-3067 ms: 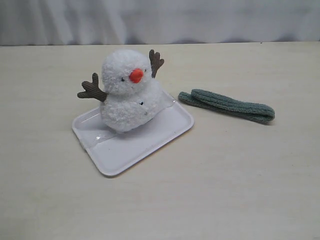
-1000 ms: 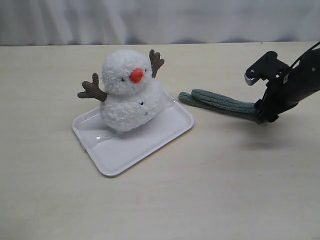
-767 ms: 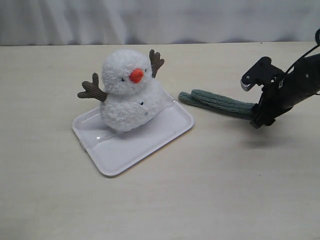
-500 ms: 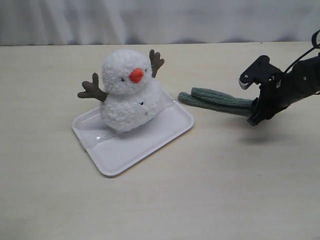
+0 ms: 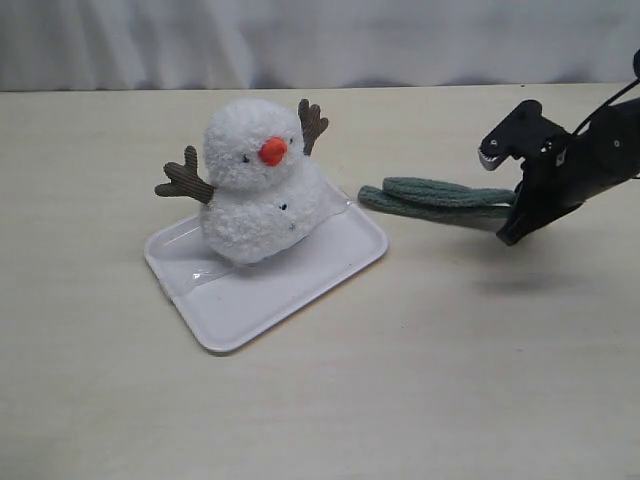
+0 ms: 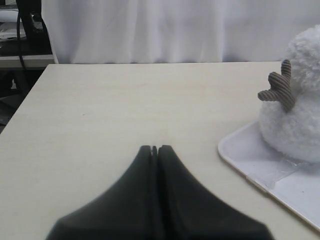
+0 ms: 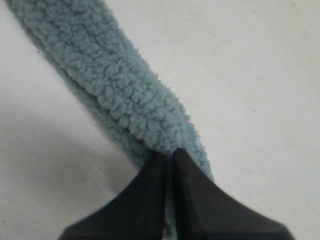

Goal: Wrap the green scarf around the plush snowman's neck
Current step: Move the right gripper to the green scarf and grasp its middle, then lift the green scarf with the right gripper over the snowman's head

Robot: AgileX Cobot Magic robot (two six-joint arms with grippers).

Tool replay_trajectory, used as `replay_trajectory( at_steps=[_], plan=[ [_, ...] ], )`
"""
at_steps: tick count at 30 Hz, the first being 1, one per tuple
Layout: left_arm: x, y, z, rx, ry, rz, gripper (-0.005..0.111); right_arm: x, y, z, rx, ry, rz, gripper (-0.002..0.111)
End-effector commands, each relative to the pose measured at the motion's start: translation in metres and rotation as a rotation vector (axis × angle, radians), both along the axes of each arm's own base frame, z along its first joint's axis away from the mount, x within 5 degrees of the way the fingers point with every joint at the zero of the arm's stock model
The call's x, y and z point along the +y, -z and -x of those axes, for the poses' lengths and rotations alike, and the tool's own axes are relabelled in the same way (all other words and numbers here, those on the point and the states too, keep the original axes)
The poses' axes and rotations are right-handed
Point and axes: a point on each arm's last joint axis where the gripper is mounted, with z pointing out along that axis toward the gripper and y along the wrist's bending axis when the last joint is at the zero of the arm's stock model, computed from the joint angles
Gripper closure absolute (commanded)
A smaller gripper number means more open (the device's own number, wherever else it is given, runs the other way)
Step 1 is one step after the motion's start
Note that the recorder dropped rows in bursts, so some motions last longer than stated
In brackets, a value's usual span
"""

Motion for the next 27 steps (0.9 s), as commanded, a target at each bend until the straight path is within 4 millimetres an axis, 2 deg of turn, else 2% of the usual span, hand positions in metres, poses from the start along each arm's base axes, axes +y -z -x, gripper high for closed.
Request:
replay_trajectory(
  at_steps=[1, 3, 6, 14, 23, 27],
  plan=[
    [0.0, 0.0, 0.0, -0.013, -0.003, 0.008, 0.107, 0.026, -0.033, 0.003, -0.082, -0.064, -0.012, 0.104],
    [0.0, 0.0, 0.0, -0.013, -0.003, 0.008, 0.107, 0.04, -0.054, 0.009, -0.138, -0.107, -0.014, 0.104],
    [0.0, 0.0, 0.0, -0.013, -0.003, 0.008, 0.107, 0.049, -0.086, 0.02, -0.204, -0.133, -0.02, 0.104],
    [0.0, 0.0, 0.0, -0.013, -0.003, 0.008, 0.107, 0.043, -0.152, 0.053, -0.311, -0.071, -0.093, 0.104],
    [0.0, 0.0, 0.0, -0.013, -0.003, 0.008, 0.107, 0.041, -0.248, 0.096, -0.492, -0.017, -0.28, 0.104],
    [0.0, 0.0, 0.0, -0.013, -0.003, 0.008, 0.107, 0.046, -0.278, 0.12, -0.524, -0.114, -0.335, 0.104]
  ],
)
